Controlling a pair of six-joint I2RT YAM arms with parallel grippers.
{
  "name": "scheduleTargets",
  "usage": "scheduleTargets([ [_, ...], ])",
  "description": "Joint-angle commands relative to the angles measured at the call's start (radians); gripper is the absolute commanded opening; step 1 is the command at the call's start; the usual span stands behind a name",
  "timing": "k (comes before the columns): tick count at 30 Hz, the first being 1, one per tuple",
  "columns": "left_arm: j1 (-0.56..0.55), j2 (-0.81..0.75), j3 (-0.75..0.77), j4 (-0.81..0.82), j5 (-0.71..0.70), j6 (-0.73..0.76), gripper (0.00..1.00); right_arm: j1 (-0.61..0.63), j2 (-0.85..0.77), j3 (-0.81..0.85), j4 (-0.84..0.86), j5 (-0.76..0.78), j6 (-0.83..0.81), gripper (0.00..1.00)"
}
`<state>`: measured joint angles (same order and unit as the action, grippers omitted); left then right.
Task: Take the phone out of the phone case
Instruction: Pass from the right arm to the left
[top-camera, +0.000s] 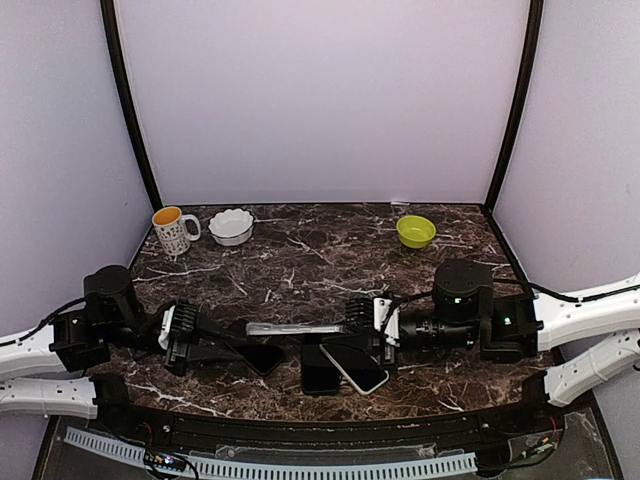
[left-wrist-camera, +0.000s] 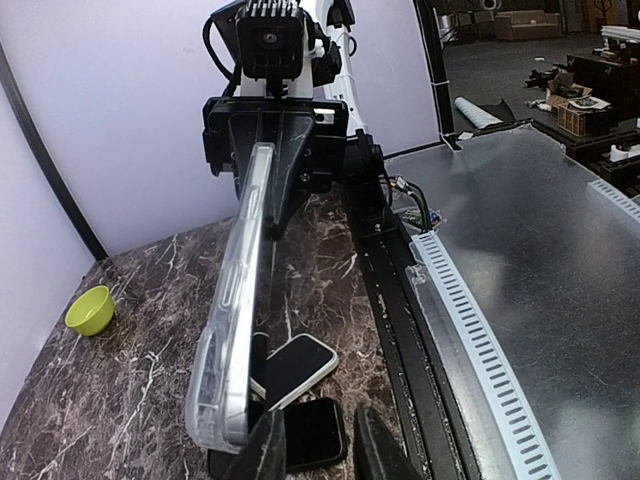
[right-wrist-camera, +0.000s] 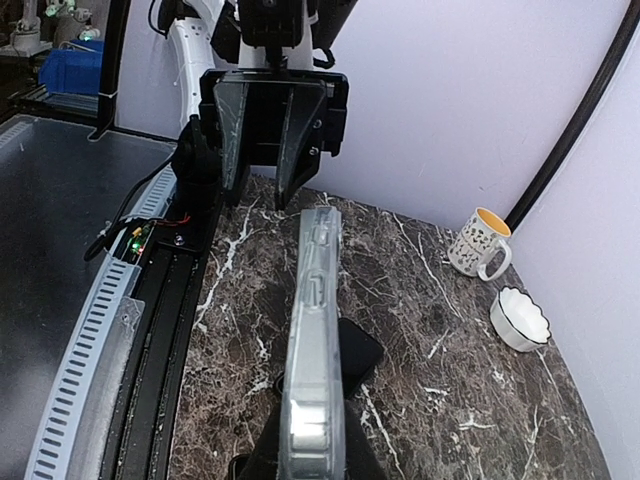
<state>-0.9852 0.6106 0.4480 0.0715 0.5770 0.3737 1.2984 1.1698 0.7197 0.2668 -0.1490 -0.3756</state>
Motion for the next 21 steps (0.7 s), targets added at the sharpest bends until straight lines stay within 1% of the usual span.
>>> scheduleTargets([
  [1,0.001,-0.002,0.026,0.027,0.020,0.010,0.27,0.005,-0.034,0.020,0.117,-0.062,0.012,0.00],
  [12,0.002,-0.006,0.008,0.029,0.001,0.009,0.27,0.005,-0.036,0.030,0.111,-0.111,0.006,0.00],
  [21,0.002,-0.034,0.014,0.018,-0.015,0.017,0.27,0.005,-0.030,0.040,0.060,-0.078,-0.028,0.00],
])
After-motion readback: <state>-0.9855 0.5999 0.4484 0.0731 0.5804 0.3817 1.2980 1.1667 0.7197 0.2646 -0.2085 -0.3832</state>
